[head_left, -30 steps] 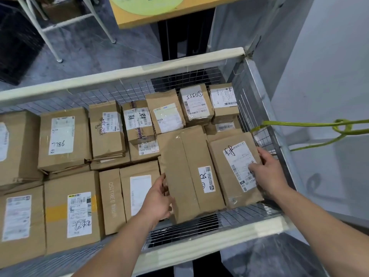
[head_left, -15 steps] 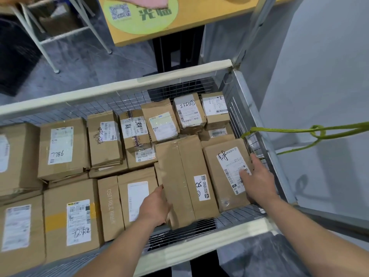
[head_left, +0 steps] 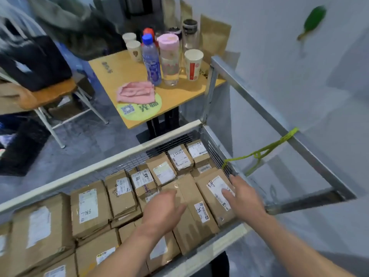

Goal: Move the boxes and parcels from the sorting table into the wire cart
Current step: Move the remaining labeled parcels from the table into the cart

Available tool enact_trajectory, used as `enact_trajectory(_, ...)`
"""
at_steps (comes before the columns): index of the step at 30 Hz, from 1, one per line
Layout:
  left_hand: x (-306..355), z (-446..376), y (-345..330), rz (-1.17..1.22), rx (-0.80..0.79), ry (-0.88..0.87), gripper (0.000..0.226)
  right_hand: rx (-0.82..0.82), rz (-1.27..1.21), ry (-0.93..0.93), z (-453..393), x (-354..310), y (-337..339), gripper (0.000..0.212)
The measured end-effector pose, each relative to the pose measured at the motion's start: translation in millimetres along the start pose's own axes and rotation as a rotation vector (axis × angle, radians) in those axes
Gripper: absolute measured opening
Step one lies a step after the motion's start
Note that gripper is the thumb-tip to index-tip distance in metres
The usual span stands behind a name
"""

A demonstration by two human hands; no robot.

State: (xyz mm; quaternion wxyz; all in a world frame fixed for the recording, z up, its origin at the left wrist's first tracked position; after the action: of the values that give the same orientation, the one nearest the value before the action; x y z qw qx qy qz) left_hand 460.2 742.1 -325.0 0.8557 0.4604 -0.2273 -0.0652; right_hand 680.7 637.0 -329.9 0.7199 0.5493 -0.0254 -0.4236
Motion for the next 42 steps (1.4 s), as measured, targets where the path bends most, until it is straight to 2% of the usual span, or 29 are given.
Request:
enact_trajectory(7,68,38,80,-0.174,0.154,-0.374,0.049,0.161,-0.003,0.022,83,-29,81,0.065)
enact_trajectory(15,162,97,97,-0.227,0.244,-0.67,0.059,0.367,-0.029,-0.055,180,-4,147,0.062)
enact_trajectory(21,236,160,78,-0.282,0.264,-0.868,0.064,0.463,0.061,-0.171,259,45,175,0.062)
enact_trajectory(26,293,229,49,-0.29,0.264,-1.005,0.078,0.511,0.101,-0.309,340,102,181,0.066)
enact_trajectory(29,325,273,24,-0.305,0.237,-1.093,0.07,0.534,0.107,-0.388,394,135,183,0.063)
enact_trajectory(36,392,383,-33,-0.345,0.212,-1.271,0.069,0.671,0.094,-0.542,520,201,195,0.065)
enact_trajectory(42,441,462,-72,-0.387,0.195,-1.407,0.063,0.759,0.077,-0.686,612,249,202,0.057)
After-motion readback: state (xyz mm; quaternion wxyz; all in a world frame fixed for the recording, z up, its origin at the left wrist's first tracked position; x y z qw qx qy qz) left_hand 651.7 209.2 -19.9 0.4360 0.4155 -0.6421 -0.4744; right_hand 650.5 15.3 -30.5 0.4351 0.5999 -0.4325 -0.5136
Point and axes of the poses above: each hand's wrist, its own z-axis away from the middle knuckle, its own y-axis out of the back of the hand, x = y × z, the point moved 6 cm from there along -z, towards the middle knuckle, and after that the axes turned 3 degrees about y, right-handed, at the moved point
